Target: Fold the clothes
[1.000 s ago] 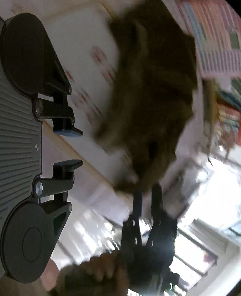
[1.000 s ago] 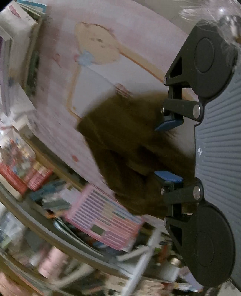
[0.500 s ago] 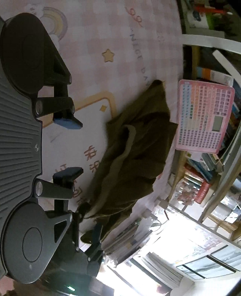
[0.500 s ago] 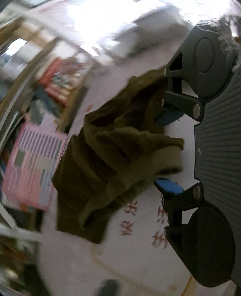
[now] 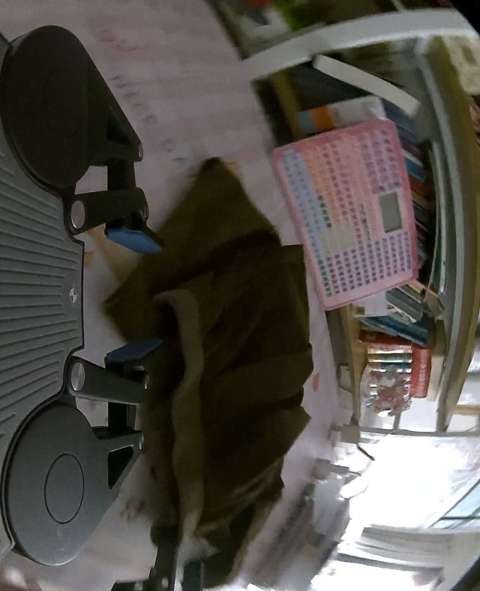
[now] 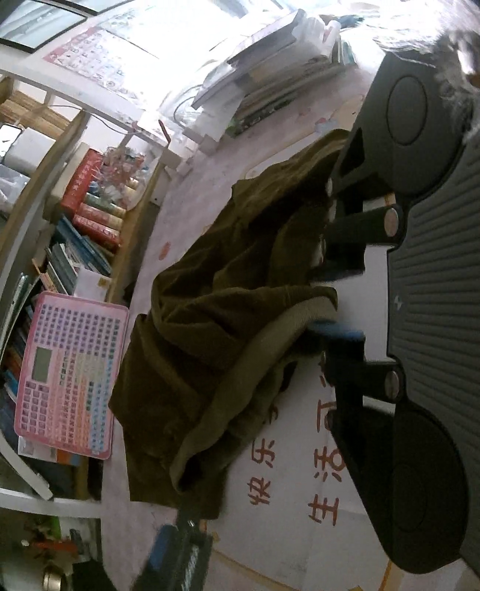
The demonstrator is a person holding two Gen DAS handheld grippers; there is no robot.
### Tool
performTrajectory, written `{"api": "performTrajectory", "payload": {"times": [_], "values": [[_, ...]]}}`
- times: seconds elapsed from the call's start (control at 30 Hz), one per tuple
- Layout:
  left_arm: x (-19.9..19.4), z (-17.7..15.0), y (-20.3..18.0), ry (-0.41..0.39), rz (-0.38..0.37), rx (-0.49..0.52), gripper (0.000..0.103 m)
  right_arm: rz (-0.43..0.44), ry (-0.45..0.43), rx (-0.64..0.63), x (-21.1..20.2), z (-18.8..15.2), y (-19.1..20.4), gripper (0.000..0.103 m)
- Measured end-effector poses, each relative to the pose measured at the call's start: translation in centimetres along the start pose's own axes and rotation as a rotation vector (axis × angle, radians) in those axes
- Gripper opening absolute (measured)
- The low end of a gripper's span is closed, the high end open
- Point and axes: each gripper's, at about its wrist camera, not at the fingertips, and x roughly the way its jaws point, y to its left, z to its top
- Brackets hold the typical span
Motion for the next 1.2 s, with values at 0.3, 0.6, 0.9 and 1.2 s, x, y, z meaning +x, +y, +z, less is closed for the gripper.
{"api": "performTrajectory", "payload": {"times": [0.3,0.6,0.9,1.2], "values": [[3.8,0.7,-1.8,0.033,0.098,0.143,0.051,-0.062,-0.017,-0.005,1.6,0.2,0.3,0.024],[1.9,1.4,-1.7,-0.041,0.040,0.130,0.006,-0.063,-0.025,-0.023,1.7,-0.3,0.8,0.015],[-3.8,2.2,2.0,-0.114,0.009,0.048,0.006,0.112,-0.012,-0.009,-0.4,0.9,0.9,0.006],[-8.5,9.7,4.2,-0.207,-0.067,0.026,0.005,0.397,-0.068,0.027,-7.7,4.0,-1.8,0.005]]}}
